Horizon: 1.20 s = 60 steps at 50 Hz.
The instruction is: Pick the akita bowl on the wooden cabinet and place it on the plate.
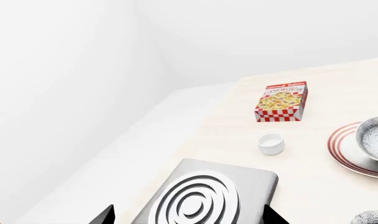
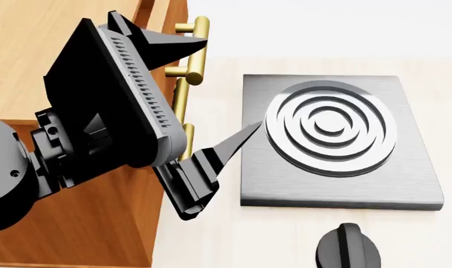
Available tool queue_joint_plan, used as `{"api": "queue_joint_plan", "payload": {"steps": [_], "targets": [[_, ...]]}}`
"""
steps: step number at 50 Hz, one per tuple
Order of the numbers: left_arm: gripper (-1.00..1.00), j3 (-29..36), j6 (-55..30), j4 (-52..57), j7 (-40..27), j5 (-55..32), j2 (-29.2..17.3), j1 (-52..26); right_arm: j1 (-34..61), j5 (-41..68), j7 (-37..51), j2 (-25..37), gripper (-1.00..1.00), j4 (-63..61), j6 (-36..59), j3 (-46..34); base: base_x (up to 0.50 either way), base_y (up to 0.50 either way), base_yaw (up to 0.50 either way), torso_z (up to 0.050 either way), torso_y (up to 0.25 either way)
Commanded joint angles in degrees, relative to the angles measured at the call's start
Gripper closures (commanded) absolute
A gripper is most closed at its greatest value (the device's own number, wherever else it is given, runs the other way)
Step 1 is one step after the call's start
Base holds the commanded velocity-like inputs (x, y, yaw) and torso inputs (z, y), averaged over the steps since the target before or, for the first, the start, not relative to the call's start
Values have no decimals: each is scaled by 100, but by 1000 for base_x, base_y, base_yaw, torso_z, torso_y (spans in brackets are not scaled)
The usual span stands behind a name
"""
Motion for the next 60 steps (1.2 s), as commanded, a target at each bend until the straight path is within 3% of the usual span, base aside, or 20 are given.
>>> {"api": "queue_joint_plan", "payload": {"steps": [1,5,6,37,60], "targets": [[-100,17,27,-7,6,8,-11,17,31,-150,15,24,100,-35,37,21,0,0,0,0,0],[-100,27,57,-24,21,21,-20,43,60,-232,3,56,100,-17,63,-39,0,0,0,0,0],[-100,28,60,-27,21,24,-19,42,60,-249,1,71,-100,-22,79,-56,0,0,0,0,0],[-100,-31,22,87,-86,-87,-109,56,-89,-371,61,193,-100,-279,86,-13,0,0,0,0,0],[-100,-26,39,65,-89,-98,-119,28,-1045,-282,389,604,-100,-1425,-176,746,0,0,0,0,0]]}}
